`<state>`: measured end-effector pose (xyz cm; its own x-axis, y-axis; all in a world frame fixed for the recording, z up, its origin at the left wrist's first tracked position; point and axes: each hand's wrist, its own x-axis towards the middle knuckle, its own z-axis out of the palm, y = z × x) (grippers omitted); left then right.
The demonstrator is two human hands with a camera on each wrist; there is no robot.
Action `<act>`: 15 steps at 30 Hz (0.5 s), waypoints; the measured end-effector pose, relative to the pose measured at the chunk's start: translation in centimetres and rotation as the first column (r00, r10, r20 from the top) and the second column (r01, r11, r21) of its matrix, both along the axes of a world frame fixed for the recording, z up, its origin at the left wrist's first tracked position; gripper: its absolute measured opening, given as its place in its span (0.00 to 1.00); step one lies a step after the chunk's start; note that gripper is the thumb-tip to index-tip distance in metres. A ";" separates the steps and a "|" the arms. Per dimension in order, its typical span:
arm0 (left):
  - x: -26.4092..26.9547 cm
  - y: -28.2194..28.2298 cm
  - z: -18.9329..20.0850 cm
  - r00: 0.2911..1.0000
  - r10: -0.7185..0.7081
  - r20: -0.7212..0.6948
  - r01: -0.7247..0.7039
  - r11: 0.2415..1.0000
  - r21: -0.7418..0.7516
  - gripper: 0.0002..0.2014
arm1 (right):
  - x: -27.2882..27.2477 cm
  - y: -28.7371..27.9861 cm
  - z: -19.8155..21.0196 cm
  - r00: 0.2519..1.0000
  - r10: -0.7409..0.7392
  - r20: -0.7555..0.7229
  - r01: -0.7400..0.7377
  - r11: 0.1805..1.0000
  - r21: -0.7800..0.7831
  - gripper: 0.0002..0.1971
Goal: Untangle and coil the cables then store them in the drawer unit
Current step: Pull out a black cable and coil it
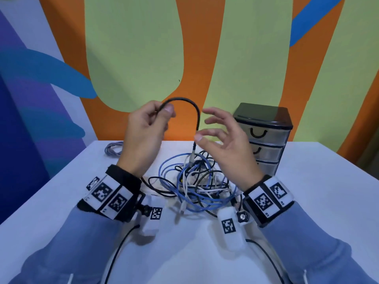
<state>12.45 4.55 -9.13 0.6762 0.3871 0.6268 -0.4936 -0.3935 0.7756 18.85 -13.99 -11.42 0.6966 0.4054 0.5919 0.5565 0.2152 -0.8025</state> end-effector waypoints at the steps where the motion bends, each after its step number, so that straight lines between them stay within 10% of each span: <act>1: -0.1 0.3 0.3 0.999 -0.039 -0.018 0.036 0.991 -0.132 0.11 | -0.5 0.2 0.0 0.999 0.045 -0.015 -0.045 0.998 -0.039 0.23; 8: -1.1 1.7 1.7 0.917 -0.394 0.064 0.316 0.618 -0.720 0.11 | -1.9 0.6 -0.6 0.956 0.292 0.034 -0.222 0.795 -0.564 0.19; 15: -1.9 2.0 2.5 0.813 -0.514 0.273 0.516 0.419 -0.747 0.15 | -2.0 1.3 -1.2 0.916 0.344 0.208 -0.034 0.581 -0.813 0.28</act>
<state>10.52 6.53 -6.65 0.9188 0.2834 0.2748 -0.3948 0.6693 0.6294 16.85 -12.68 -12.66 0.3875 0.9117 0.1367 0.8235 -0.2757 -0.4959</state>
